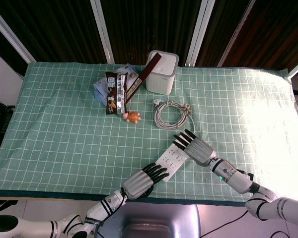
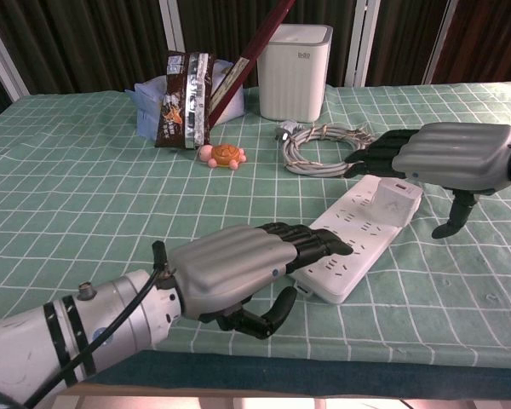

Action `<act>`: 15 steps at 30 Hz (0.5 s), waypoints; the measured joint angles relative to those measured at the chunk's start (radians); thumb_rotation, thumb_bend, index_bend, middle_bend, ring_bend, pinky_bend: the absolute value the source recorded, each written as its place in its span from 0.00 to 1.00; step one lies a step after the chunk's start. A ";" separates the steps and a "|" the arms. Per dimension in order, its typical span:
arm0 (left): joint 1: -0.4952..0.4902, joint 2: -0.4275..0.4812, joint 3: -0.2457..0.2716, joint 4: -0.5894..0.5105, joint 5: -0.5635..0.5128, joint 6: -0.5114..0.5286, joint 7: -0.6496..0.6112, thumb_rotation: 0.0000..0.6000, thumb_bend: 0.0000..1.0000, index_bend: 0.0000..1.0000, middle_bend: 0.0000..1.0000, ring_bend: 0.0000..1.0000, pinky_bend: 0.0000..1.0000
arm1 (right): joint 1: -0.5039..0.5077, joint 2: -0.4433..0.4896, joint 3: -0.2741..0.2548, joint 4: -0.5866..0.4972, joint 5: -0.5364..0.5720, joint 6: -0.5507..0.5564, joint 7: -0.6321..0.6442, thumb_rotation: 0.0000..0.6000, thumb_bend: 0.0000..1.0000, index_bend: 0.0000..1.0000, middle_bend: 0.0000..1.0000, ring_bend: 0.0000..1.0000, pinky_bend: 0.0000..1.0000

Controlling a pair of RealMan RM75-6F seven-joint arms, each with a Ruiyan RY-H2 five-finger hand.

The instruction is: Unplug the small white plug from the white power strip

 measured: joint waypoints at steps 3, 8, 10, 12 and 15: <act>-0.010 -0.026 0.003 0.024 -0.019 -0.001 0.007 0.92 0.76 0.00 0.04 0.03 0.09 | 0.005 -0.005 -0.006 0.012 0.003 0.003 0.013 1.00 0.11 0.00 0.00 0.00 0.00; -0.024 -0.059 0.009 0.059 -0.032 0.001 0.014 0.92 0.76 0.00 0.00 0.01 0.09 | 0.012 -0.009 -0.014 0.026 0.007 0.006 0.019 1.00 0.11 0.00 0.00 0.00 0.00; -0.029 -0.073 0.009 0.076 -0.043 0.001 0.018 0.91 0.76 0.00 0.00 0.00 0.09 | 0.015 -0.011 -0.016 0.028 0.015 0.002 0.020 1.00 0.11 0.00 0.00 0.00 0.00; -0.035 -0.086 0.009 0.094 -0.049 0.004 0.028 0.90 0.76 0.00 0.00 0.00 0.08 | 0.018 -0.013 -0.017 0.029 0.023 -0.001 0.022 1.00 0.11 0.00 0.00 0.00 0.00; -0.041 -0.095 0.013 0.106 -0.058 0.009 0.034 0.89 0.76 0.00 0.00 0.00 0.08 | 0.021 -0.016 -0.021 0.031 0.026 0.003 0.024 1.00 0.11 0.00 0.00 0.00 0.00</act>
